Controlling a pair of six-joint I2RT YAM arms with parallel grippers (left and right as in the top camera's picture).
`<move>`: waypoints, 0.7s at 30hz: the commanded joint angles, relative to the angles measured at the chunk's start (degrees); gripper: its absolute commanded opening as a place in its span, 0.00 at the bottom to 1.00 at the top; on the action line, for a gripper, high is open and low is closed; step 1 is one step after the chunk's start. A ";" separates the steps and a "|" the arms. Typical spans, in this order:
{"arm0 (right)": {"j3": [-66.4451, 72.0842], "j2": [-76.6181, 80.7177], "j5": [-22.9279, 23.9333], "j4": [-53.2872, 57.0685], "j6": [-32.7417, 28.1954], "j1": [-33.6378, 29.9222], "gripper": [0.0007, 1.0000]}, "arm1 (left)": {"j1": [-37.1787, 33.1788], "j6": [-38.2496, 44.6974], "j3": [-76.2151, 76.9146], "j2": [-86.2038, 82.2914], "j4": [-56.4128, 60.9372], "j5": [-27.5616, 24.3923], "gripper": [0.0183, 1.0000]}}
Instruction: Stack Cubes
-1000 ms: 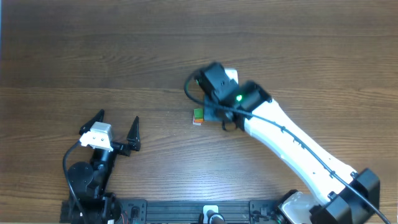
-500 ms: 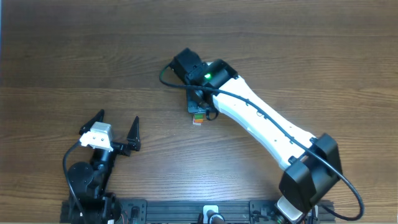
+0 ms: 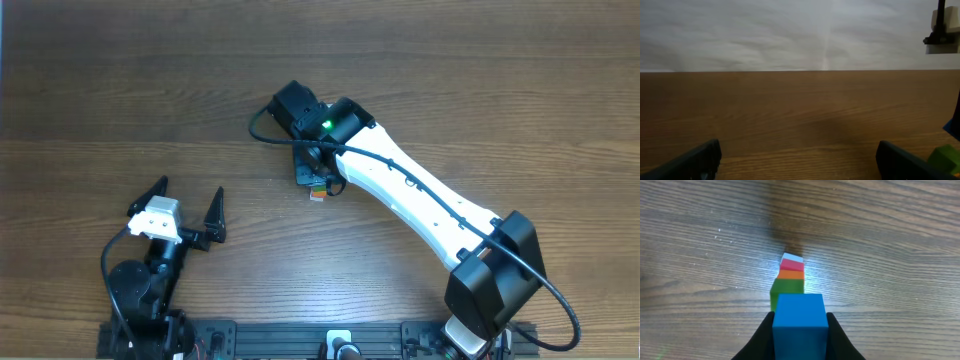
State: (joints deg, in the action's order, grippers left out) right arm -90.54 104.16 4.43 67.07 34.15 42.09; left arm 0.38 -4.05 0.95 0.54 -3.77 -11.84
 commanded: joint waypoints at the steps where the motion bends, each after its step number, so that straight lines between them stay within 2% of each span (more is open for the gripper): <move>1: -1.29 0.96 -1.22 -0.17 -0.63 0.39 0.01 | -0.28 0.83 -0.42 -0.37 0.17 -0.33 1.00; 21: -3.56 3.45 -2.21 3.45 -0.55 1.05 0.01 | -0.28 0.83 -0.42 -0.37 0.17 -0.33 1.00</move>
State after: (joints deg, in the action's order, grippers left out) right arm -91.50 105.32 2.46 69.73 33.41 42.59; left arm 0.38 -4.05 0.95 0.54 -3.77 -11.84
